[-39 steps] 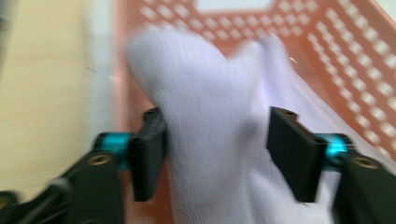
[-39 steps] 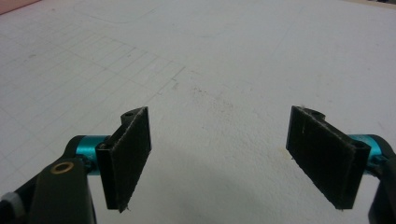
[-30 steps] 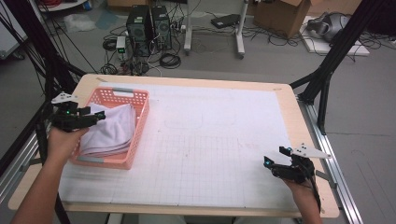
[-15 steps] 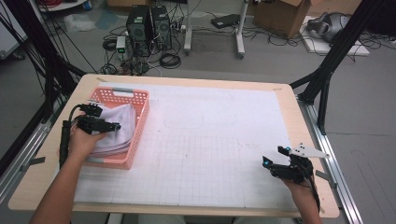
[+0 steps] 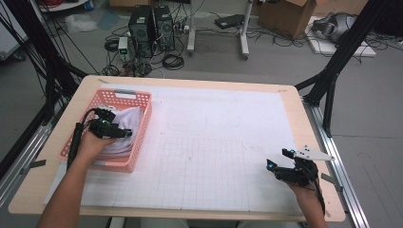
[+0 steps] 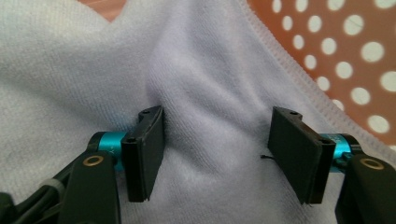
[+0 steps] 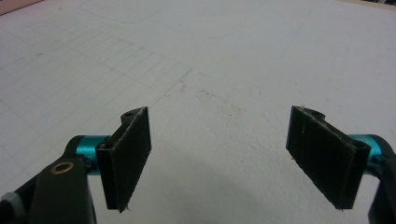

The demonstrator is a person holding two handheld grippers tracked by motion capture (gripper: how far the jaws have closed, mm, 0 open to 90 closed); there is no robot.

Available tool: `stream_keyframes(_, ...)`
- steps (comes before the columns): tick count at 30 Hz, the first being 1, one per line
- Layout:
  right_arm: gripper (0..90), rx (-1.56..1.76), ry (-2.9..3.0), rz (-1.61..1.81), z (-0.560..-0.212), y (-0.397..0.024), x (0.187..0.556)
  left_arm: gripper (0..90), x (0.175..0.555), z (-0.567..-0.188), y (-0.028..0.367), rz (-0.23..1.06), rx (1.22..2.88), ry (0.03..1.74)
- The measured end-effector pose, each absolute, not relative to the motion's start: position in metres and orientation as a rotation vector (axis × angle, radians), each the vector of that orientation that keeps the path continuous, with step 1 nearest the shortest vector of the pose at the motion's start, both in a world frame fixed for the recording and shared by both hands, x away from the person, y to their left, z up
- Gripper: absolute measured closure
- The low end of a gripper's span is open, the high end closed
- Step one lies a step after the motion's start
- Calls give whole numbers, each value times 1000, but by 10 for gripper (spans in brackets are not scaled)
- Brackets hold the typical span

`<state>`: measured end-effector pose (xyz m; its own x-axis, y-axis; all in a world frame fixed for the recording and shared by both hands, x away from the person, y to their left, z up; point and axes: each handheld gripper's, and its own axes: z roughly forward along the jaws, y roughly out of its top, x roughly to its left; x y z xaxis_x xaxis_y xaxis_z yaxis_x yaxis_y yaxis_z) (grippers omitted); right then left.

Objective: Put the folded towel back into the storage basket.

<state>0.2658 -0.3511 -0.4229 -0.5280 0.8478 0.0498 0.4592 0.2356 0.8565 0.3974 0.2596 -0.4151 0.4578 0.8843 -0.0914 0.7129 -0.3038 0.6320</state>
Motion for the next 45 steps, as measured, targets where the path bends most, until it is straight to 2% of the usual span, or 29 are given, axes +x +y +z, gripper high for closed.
stream_keyframes(3,212,1198,2090,1216,-423,-351,266,415,395,-414,259,289,2127,1244)
stream_keyframes(5,213,1204,2089,1214,-424,-352,266,418,394,-412,261,286,2115,1226)
stream_keyframes(7,212,1202,2090,1215,-424,-352,266,388,395,-407,267,341,2016,1312)
stream_keyframes(9,213,1209,2092,1214,-424,-352,266,312,396,-403,275,431,1899,1393)
stream_keyframes(11,213,1207,2092,1212,-424,-353,266,324,399,-402,283,481,1852,1468)
stream_keyframes(14,213,1204,2092,1208,-424,-352,266,328,405,-409,291,458,1838,1579)
stream_keyframes(18,213,1205,2096,1207,-425,-352,266,345,410,-417,289,522,1898,1594)
stream_keyframes(23,213,1207,2092,1206,-425,-353,266,369,408,-412,292,564,1864,1611)
stream_keyframes(29,212,1214,2078,1207,-424,-356,265,317,388,-387,292,590,1677,1414)
stream_keyframes(36,212,1202,2082,1207,-425,-358,266,245,352,-373,271,649,1521,1165)
stream_keyframes(39,212,1199,2090,1209,-425,-355,267,217,341,-368,260,659,1483,1090)
stream_keyframes(45,211,1192,2090,1212,-426,-354,268,235,326,-355,232,615,1473,958)
